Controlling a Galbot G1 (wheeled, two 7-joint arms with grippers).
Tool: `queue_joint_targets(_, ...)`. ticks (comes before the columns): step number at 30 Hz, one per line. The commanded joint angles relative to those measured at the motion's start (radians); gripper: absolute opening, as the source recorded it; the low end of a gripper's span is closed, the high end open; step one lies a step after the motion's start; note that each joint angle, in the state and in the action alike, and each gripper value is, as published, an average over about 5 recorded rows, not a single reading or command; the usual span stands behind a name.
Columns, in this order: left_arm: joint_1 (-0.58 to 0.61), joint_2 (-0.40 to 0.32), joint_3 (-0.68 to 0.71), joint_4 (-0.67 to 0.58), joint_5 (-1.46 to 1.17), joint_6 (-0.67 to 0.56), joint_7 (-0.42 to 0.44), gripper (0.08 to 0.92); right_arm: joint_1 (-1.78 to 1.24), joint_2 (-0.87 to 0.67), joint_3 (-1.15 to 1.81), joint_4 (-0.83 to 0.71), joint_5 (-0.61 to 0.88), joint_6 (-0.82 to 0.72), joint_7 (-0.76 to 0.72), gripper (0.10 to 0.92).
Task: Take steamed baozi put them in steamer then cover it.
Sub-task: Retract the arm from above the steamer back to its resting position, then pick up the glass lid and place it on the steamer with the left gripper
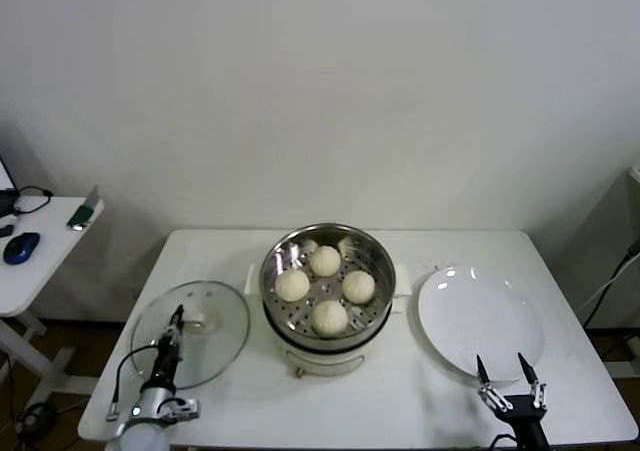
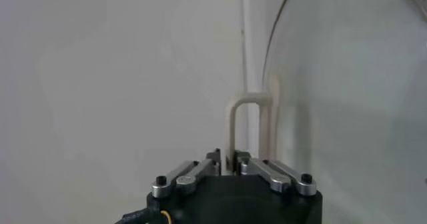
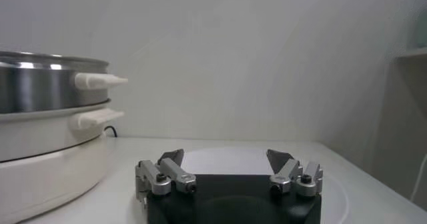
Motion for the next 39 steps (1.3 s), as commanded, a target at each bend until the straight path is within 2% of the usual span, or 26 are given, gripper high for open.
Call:
queue_joint_targets(1, -0.006, 0.003, 0.003, -0.011, -0.022, 0.002, 0.001, 0.188, -0.001, 0.003, 0.002, 0.002, -0.002, 0.001, 0.0, 0.823)
queue_joint_targets(4, 0.001, 0.014, 0.005, -0.048, -0.058, 0.012, 0.011, 0.143, -0.002, 0.002, 0.003, 0.002, -0.002, 0.0, 0.001, 0.823)
queue_joint_targets(10, 0.038, 0.081, -0.006, -0.22, -0.162, 0.057, 0.074, 0.141, -0.001, 0.0, 0.006, 0.001, -0.004, 0.0, 0.001, 0.823)
queue_joint_targets(18, 0.069, 0.24, -0.014, -0.449, -0.381, 0.266, 0.296, 0.141, 0.008, 0.0, -0.001, -0.014, -0.021, 0.009, 0.004, 0.823)
queue_joint_targets(25, 0.035, 0.334, 0.009, -0.613, -0.439, 0.396, 0.404, 0.141, 0.011, 0.002, -0.012, -0.015, -0.034, 0.012, 0.006, 0.823)
queue_joint_targets(32, -0.033, 0.357, 0.129, -0.718, -0.411, 0.515, 0.479, 0.141, 0.016, -0.002, -0.012, -0.013, -0.037, 0.015, 0.007, 0.823)
queue_joint_targets(39, -0.13, 0.305, 0.318, -0.763, -0.295, 0.627, 0.571, 0.141, 0.028, -0.003, -0.011, -0.015, -0.042, 0.01, 0.008, 0.823)
